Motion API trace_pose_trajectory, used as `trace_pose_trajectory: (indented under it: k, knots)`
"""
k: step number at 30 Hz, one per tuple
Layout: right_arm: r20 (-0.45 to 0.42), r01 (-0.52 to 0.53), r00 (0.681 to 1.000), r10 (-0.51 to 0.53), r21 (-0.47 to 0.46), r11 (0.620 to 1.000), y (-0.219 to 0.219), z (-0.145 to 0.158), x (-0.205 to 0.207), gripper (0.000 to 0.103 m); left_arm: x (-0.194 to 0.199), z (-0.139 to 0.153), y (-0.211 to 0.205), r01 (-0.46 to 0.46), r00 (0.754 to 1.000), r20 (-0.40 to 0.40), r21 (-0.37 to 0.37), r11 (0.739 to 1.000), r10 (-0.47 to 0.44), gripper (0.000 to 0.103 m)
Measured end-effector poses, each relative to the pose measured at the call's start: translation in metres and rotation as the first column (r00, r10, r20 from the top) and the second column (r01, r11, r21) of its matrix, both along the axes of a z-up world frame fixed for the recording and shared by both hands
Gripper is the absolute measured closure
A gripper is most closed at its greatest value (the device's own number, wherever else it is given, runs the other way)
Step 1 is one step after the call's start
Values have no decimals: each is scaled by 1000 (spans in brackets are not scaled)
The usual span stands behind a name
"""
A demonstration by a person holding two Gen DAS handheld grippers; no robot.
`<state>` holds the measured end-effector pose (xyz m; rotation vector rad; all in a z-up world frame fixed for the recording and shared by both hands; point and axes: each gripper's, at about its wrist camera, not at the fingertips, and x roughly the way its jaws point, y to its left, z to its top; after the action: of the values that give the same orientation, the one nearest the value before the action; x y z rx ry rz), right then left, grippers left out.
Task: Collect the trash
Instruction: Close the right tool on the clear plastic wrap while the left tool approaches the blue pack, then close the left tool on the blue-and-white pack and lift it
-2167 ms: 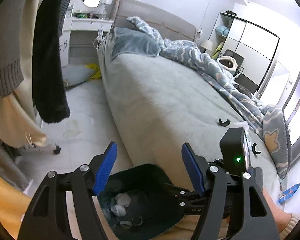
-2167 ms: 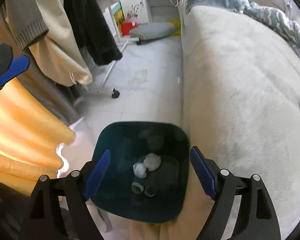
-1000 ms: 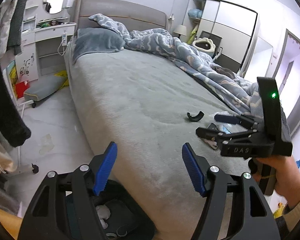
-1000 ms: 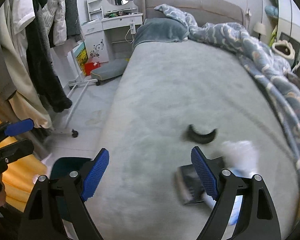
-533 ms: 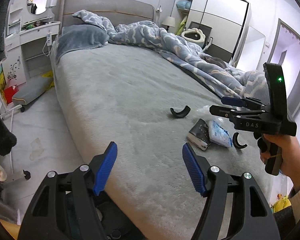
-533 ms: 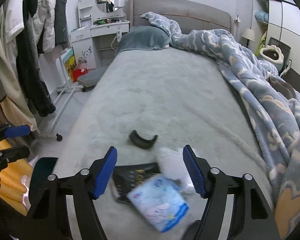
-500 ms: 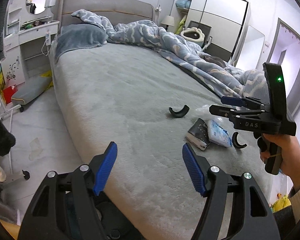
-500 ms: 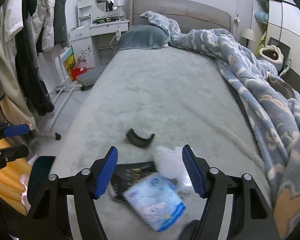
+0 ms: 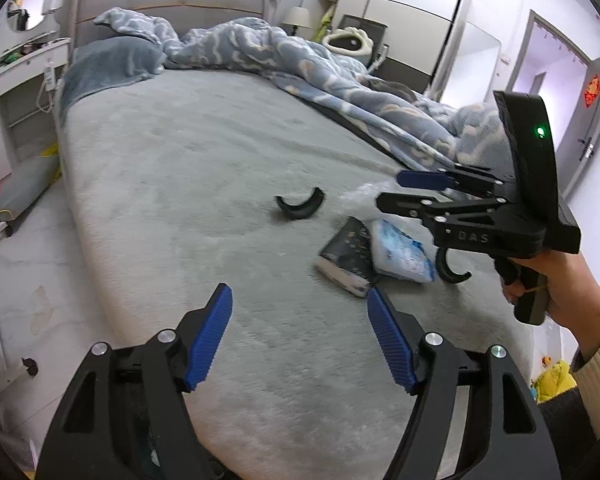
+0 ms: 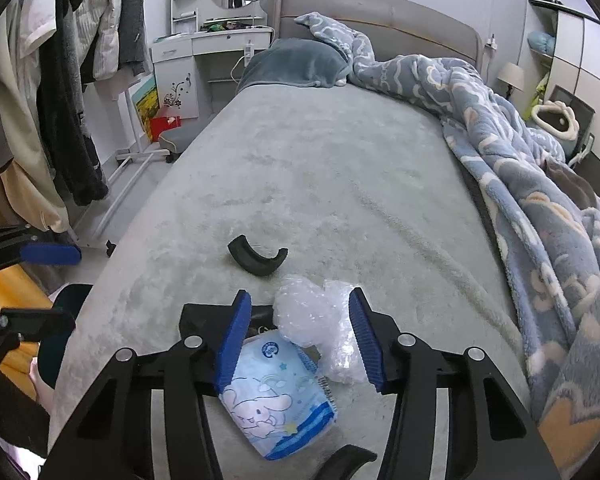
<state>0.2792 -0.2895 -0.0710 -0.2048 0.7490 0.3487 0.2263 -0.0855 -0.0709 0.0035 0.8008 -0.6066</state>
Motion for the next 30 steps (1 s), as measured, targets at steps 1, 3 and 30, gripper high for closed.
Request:
trace_pose_trajectory:
  k: [1,3,30]
  knots:
    - [1,-4,1000,4,-1,1000,0,0,0,52,1,-1,-4,12,1000,-3,0,1000,-12,29]
    - [6,-18,1000,18,-5,1000,0,-1,2,52,2,-2,-12,31,1000,-7,0,1000,-31,29]
    - [29,-6,1000,-1,237,972,-50,20,25,76,16,-16,-104,247,968,-23,-76,966,-249,17]
